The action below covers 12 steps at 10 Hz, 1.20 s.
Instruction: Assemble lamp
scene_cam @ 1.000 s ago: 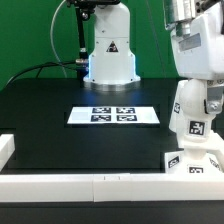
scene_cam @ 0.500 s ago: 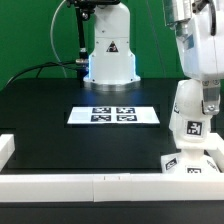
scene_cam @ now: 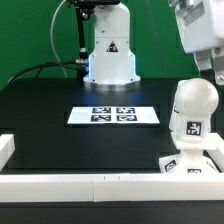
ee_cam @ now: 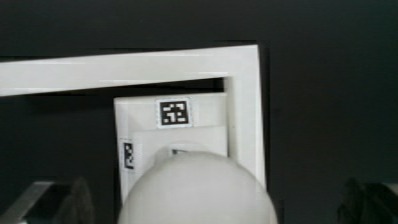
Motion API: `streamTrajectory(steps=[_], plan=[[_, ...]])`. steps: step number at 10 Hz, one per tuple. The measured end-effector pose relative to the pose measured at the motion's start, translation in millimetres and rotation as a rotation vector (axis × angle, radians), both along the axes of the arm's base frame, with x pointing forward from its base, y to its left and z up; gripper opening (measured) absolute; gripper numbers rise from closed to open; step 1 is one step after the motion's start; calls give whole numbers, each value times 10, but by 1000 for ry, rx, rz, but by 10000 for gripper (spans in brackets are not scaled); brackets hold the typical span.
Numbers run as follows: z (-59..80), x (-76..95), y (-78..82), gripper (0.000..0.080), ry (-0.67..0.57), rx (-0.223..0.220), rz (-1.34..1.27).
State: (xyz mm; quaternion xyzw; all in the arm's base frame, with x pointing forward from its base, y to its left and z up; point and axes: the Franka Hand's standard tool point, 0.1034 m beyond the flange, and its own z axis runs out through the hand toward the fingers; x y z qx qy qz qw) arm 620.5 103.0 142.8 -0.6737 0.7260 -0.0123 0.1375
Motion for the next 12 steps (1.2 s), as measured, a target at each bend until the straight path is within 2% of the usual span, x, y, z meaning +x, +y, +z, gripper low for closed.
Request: streamTrajectory(steps=[4, 5, 6, 8, 9, 10, 12], plan=[[-41, 0, 1, 698, 5, -4, 1], [7, -20, 40, 698, -5, -7, 42], [140, -107, 121, 698, -22, -2, 103], [379, -284, 380, 698, -4, 19, 218], [413, -377, 513, 698, 33, -4, 294], [400, -393, 563, 698, 32, -16, 317], [394, -387, 532, 698, 3, -43, 463]])
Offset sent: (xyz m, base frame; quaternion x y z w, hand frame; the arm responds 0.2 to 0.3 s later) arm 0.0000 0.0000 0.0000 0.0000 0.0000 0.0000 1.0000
